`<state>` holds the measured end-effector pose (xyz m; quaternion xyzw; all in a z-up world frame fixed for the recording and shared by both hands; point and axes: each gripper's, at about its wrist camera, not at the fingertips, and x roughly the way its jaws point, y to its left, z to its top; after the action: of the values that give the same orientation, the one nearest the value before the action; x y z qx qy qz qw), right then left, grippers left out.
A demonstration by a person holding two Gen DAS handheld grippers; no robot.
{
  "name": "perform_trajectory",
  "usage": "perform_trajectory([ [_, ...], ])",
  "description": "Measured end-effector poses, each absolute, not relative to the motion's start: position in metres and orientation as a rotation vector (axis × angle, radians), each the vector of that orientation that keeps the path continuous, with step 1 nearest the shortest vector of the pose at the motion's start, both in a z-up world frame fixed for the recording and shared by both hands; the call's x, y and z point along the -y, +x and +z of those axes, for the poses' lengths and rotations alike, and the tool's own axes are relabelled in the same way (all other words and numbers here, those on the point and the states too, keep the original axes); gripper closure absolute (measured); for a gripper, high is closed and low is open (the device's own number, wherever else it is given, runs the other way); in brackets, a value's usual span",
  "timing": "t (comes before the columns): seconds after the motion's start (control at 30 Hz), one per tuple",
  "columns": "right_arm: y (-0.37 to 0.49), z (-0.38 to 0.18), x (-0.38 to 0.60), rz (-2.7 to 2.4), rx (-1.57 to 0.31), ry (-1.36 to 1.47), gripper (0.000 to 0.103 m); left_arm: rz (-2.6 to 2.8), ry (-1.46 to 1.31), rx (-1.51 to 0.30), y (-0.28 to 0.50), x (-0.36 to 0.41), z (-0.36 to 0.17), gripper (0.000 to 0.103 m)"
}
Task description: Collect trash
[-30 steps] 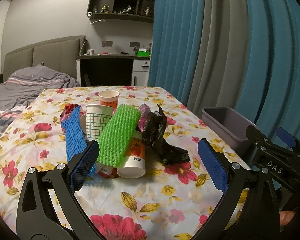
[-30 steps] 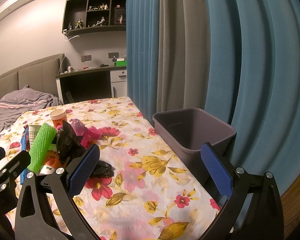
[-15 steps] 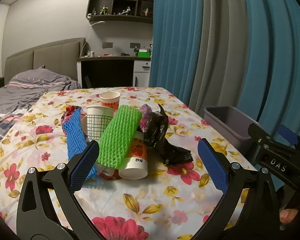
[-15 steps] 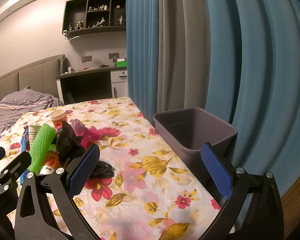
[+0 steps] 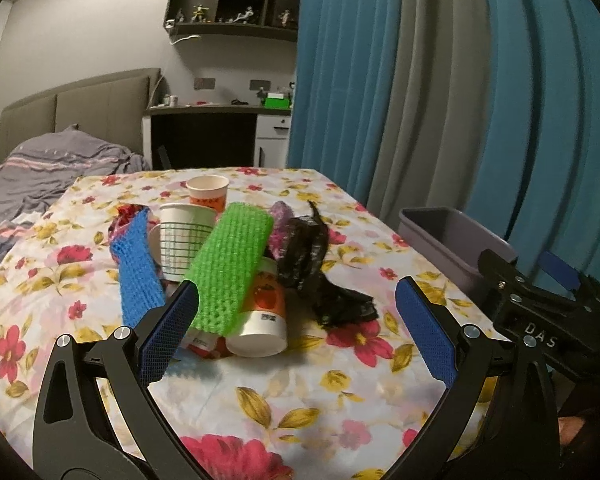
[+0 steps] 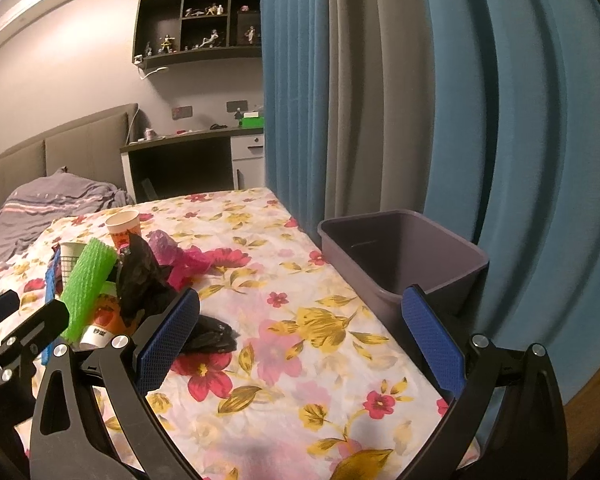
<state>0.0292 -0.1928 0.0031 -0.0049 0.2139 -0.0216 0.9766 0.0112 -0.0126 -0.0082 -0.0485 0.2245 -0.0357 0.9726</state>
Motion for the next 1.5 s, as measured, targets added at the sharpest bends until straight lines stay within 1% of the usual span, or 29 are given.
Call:
perform_trajectory([
  [0.13, 0.034, -0.008, 0.183, 0.023, -0.445, -0.009, 0.006, -0.037, -0.118, -0.435, 0.012, -0.005, -0.010, 0.006],
  [0.2, 0.040, -0.014, 0.173, 0.070, -0.462, -0.011, 0.011, -0.001, -0.121, -0.430, 0.012, -0.017, -0.011, 0.006],
  [0.37, 0.054, -0.023, 0.146, 0.199, -0.506, 0.010, 0.013, 0.082, -0.146, -0.439, 0.013, -0.046, -0.018, 0.006],
  [0.43, 0.063, -0.027, 0.133, 0.248, -0.527, 0.020, 0.019, 0.106, -0.160, -0.439, 0.013, -0.058, -0.020, 0.006],
  [0.47, 0.066, -0.028, 0.128, 0.265, -0.534, 0.023, 0.024, 0.110, -0.164, -0.439, 0.013, -0.062, -0.020, 0.006],
  [0.53, 0.076, -0.033, 0.116, 0.306, -0.554, 0.031, 0.025, 0.119, -0.172, -0.438, 0.012, -0.068, -0.021, 0.007],
  [0.6, 0.082, -0.036, 0.108, 0.333, -0.574, 0.036, 0.034, 0.118, -0.184, -0.438, 0.012, -0.073, -0.022, 0.007],
  [0.67, 0.088, -0.038, 0.103, 0.357, -0.595, 0.047, 0.039, 0.113, -0.192, -0.446, 0.014, -0.075, -0.024, 0.007],
  [0.7, 0.094, -0.040, 0.101, 0.362, -0.610, 0.049, 0.045, 0.104, -0.190, -0.449, 0.015, -0.074, -0.025, 0.010],
  [0.73, 0.097, -0.042, 0.100, 0.368, -0.624, 0.054, 0.050, 0.097, -0.187, -0.452, 0.017, -0.073, -0.026, 0.010],
  [0.8, 0.104, -0.046, 0.099, 0.393, -0.650, 0.074, 0.069, 0.079, -0.174, -0.458, 0.020, -0.069, -0.027, 0.013],
  [0.83, 0.106, -0.048, 0.099, 0.401, -0.664, 0.082, 0.074, 0.068, -0.172, -0.464, 0.022, -0.066, -0.028, 0.014],
  [0.9, 0.109, -0.052, 0.099, 0.421, -0.683, 0.085, 0.093, 0.039, -0.169, -0.484, 0.029, -0.060, -0.031, 0.020],
  [0.93, 0.108, -0.053, 0.100, 0.425, -0.685, 0.082, 0.096, 0.027, -0.164, -0.494, 0.033, -0.058, -0.032, 0.022],
  [0.97, 0.107, -0.054, 0.101, 0.425, -0.682, 0.077, 0.099, 0.016, -0.148, -0.509, 0.039, -0.053, -0.034, 0.027],
  [1.0, 0.105, -0.054, 0.104, 0.423, -0.674, 0.075, 0.101, 0.013, -0.140, -0.517, 0.043, -0.050, -0.035, 0.030],
  [1.1, 0.101, -0.052, 0.112, 0.411, -0.648, 0.074, 0.101, -0.006, -0.130, -0.544, 0.055, -0.042, -0.038, 0.036],
  [1.43, 0.084, -0.038, 0.142, 0.398, -0.591, 0.094, 0.102, 0.017, -0.115, -0.639, 0.085, -0.035, -0.051, 0.047],
  [1.47, 0.083, -0.038, 0.143, 0.398, -0.586, 0.092, 0.102, 0.018, -0.109, -0.642, 0.086, -0.034, -0.051, 0.049],
  [1.5, 0.082, -0.037, 0.144, 0.400, -0.583, 0.090, 0.102, 0.020, -0.108, -0.644, 0.087, -0.033, -0.051, 0.054],
])
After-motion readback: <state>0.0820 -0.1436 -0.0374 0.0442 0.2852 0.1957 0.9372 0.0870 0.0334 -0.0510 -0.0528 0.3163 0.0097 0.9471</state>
